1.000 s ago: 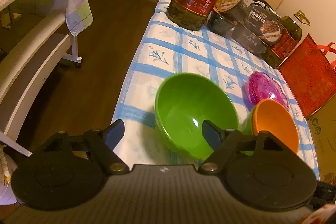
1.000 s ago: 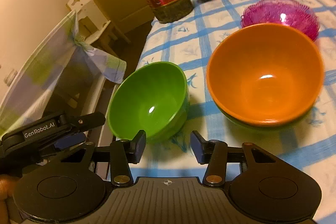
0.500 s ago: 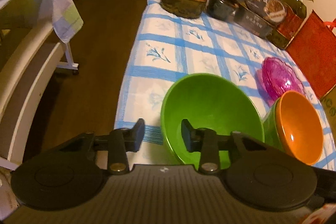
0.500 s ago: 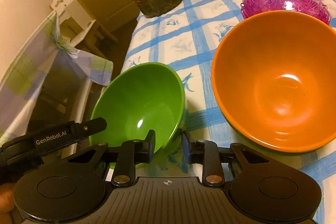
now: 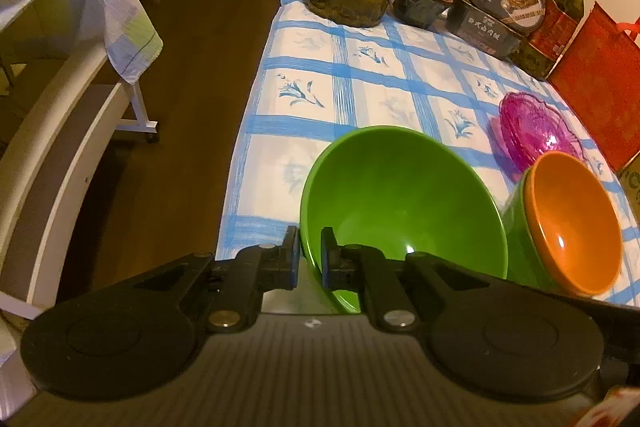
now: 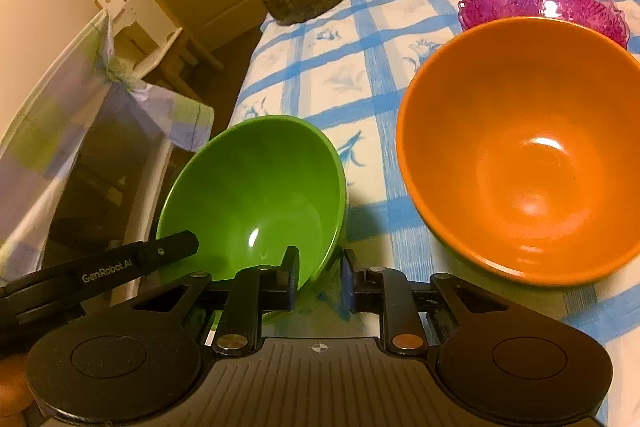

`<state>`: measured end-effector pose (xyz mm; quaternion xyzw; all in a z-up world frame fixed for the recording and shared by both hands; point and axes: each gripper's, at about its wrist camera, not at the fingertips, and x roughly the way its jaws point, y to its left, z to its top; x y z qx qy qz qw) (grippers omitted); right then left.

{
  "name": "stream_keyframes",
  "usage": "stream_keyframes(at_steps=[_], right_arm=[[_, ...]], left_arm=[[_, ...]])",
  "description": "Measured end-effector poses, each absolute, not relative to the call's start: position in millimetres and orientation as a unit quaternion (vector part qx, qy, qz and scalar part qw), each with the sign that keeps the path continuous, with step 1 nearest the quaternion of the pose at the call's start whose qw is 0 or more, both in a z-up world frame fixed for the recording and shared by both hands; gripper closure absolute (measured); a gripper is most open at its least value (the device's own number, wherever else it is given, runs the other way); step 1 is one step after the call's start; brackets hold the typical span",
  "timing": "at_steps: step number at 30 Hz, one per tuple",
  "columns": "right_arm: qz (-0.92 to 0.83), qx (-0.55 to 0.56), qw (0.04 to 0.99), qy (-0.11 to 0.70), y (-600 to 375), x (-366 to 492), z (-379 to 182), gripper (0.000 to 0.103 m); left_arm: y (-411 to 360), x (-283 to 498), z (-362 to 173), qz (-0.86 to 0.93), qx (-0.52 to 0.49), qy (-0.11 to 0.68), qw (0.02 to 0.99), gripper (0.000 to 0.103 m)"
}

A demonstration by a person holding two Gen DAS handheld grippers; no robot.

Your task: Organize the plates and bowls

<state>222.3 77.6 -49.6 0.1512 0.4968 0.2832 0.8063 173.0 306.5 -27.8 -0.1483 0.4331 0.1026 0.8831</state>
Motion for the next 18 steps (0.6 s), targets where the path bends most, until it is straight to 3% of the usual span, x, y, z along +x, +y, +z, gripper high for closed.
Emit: stream_keyframes(at_steps=[18], right_arm=[[0.305,0.148,0.809,0.48,3,155,-6,0.082]], left_arm=[[234,99,19,0.107,-0.15,0.418,0.89,0.094]])
